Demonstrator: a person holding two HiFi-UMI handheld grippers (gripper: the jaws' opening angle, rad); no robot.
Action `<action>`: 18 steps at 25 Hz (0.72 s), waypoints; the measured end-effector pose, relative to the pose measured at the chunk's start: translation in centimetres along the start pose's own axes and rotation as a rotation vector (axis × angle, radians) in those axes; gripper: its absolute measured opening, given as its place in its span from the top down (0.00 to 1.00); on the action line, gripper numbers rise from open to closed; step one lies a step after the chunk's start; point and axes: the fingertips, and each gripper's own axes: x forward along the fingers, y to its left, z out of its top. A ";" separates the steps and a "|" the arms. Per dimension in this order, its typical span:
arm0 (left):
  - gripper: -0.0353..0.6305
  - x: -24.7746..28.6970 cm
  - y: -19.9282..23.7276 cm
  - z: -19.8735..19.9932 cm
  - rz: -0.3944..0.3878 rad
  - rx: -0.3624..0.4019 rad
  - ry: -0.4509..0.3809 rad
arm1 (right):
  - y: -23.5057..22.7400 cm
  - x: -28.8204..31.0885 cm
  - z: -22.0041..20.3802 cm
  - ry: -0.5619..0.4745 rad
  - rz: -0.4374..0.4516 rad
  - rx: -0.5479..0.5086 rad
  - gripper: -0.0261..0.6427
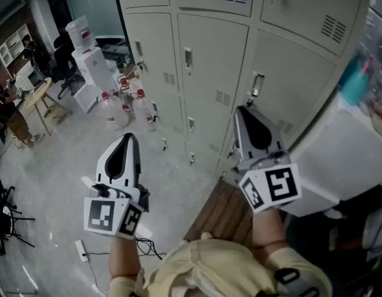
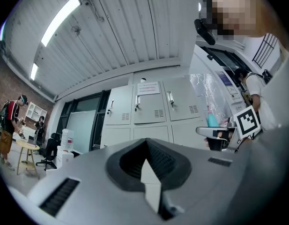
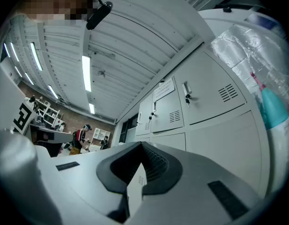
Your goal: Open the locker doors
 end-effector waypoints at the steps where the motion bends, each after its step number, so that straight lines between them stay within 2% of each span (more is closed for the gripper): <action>1: 0.94 -0.5 0.5 0.0 -0.002 0.000 -0.001 | 0.4 -0.1 -0.2 0.006 -0.011 0.003 0.96; 6: 0.94 -2.5 2.9 -0.2 -0.022 -0.005 -0.002 | 2.6 -0.6 -1.3 0.042 -0.053 0.031 0.96; 13: 0.94 -3.5 4.4 -1.4 -0.119 -0.054 -0.002 | 4.8 -1.9 -1.2 0.052 -0.143 0.027 0.96; 18: 0.94 -2.8 4.0 -2.1 -0.253 -0.094 -0.004 | 5.7 -3.3 -1.7 0.079 -0.177 0.035 0.96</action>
